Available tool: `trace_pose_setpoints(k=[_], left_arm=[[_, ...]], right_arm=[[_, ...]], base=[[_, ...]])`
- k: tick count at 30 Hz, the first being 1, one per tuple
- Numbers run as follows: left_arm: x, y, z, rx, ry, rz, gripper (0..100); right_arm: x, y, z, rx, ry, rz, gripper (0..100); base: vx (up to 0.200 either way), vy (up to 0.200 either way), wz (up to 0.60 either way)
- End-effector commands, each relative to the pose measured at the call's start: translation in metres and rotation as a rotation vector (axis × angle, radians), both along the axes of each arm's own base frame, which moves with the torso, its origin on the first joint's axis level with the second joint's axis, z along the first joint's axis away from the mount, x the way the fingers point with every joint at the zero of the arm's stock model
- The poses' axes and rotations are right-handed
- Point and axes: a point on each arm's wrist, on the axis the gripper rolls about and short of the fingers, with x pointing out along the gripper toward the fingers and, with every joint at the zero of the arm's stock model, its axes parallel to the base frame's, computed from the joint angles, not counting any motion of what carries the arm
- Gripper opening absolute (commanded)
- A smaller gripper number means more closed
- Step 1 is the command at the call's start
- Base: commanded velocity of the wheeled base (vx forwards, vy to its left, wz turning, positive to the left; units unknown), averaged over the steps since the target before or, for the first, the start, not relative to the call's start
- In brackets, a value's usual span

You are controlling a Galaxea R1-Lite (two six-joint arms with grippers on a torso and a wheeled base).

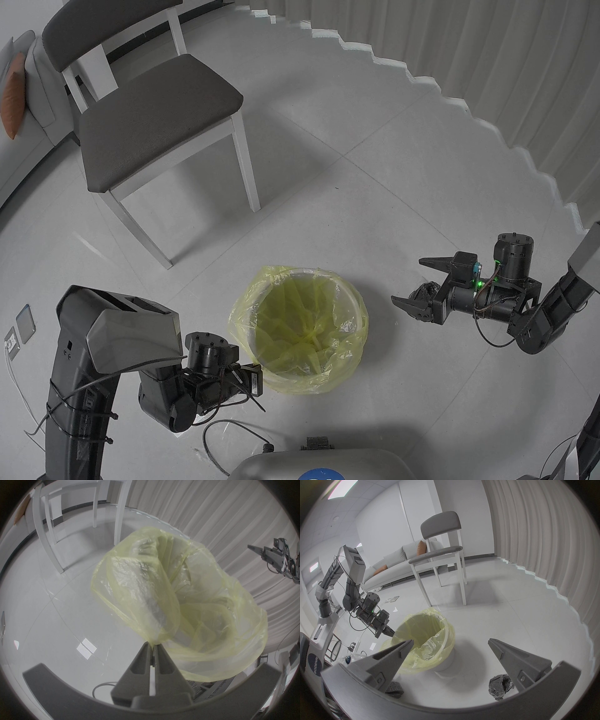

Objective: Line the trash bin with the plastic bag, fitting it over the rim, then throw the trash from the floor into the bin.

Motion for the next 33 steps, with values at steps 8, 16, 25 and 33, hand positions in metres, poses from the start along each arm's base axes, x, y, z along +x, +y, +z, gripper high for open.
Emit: trace_pose_setpoints(k=[8,16,25,33], left_arm=[[0.035,-0.006,0.004,0.05,-0.014,-0.035,0],[0.03,-0.003,0.026,0.028,-0.045,-0.042,0],[0.023,0.008,0.023,-0.006,-0.048,-0.057,0],[0.043,-0.01,-0.001,0.008,-0.031,-0.074,0]], right_arm=[[0.012,0.001,-0.011,-0.003,0.018,-0.003,100],[0.015,0.001,-0.012,-0.006,0.028,-0.004,100],[0.014,0.001,-0.011,-0.004,0.028,-0.005,100],[0.014,-0.002,-0.012,-0.005,0.032,-0.012,100]], base=[[0.0,0.0,0.0],[0.0,0.0,0.0],[0.0,0.0,0.0],[0.0,0.0,0.0]])
